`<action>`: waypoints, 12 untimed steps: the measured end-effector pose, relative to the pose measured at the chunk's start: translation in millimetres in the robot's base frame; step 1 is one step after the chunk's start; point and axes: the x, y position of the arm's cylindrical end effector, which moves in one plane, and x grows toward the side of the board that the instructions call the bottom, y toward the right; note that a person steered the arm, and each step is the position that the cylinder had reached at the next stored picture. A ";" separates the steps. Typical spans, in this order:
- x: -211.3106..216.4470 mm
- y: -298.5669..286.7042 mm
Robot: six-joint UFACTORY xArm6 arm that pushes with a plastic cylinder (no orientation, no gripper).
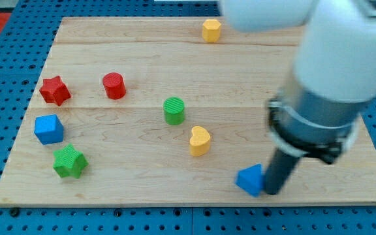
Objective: Move the yellow hexagon to the top left of the green circle
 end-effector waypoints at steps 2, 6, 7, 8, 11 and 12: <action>-12.8 -59.7; -256.6 16.9; -355.7 17.0; -406.0 19.7; -310.4 -12.4; -351.4 20.1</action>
